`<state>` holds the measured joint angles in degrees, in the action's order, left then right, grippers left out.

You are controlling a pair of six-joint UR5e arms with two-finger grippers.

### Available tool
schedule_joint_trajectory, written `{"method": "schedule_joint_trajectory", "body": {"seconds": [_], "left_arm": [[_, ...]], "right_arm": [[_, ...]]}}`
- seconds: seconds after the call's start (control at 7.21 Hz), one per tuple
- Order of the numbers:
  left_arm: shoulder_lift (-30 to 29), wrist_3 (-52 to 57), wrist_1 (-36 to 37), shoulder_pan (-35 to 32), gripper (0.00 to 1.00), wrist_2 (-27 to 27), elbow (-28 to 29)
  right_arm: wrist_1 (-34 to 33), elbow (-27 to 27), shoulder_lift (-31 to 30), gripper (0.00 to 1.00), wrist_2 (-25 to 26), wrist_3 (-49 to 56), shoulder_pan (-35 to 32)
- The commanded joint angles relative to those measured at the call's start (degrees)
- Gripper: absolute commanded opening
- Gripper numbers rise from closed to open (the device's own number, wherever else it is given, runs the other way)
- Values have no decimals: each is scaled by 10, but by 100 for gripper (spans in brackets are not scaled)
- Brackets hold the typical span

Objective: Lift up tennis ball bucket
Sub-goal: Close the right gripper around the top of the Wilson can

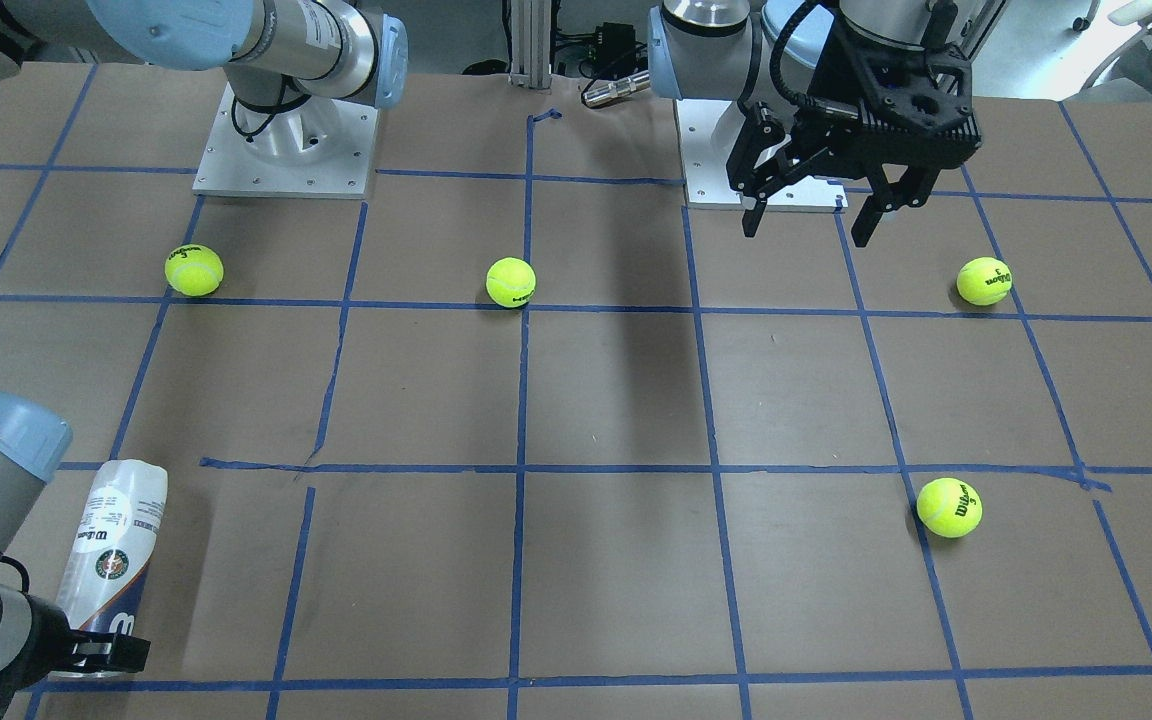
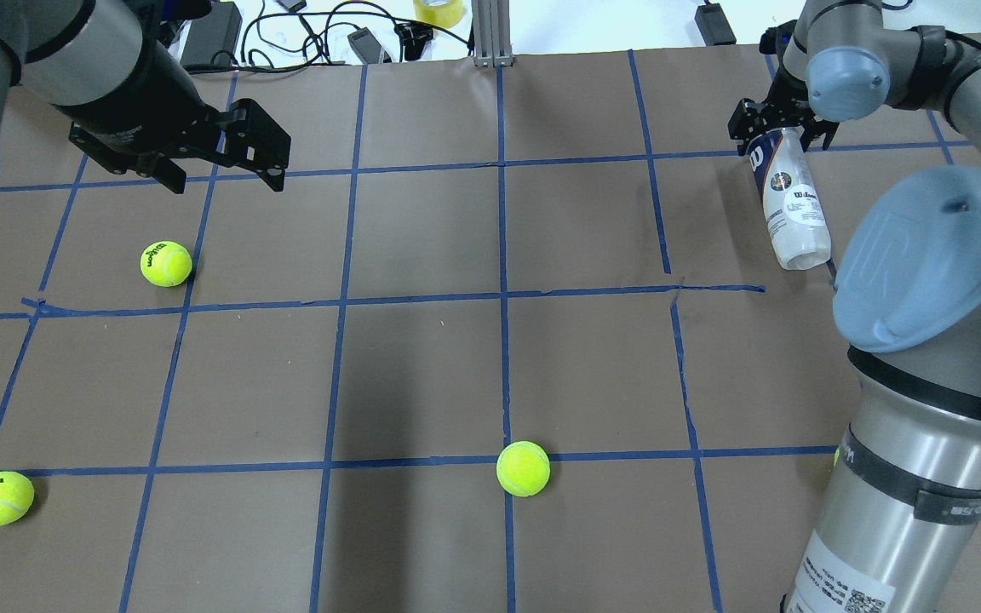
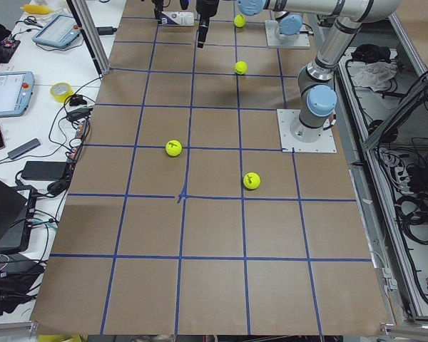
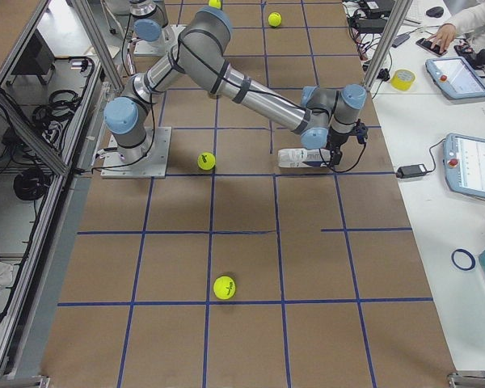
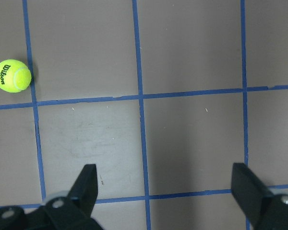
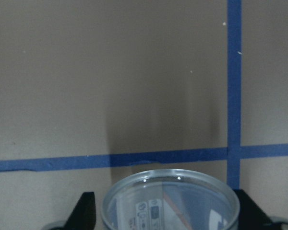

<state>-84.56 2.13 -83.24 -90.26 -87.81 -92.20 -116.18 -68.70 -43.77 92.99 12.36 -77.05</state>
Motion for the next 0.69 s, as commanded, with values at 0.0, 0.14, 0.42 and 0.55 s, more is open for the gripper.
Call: {"method": "schedule_joint_trajectory", "body": {"seconds": [0.0, 0.14, 0.42, 0.55], "left_arm": [[0, 1, 0, 0, 100, 0, 0], [0, 0, 0, 0, 100, 0, 0], [0, 0, 0, 0, 100, 1, 0], [0, 1, 0, 0, 100, 0, 0]], "right_arm": [[-3, -1, 3, 100, 0, 52, 2], [1, -1, 3, 100, -1, 53, 2], [26, -1, 1, 76, -1, 56, 3], [28, -1, -6, 63, 1, 56, 3]]}}
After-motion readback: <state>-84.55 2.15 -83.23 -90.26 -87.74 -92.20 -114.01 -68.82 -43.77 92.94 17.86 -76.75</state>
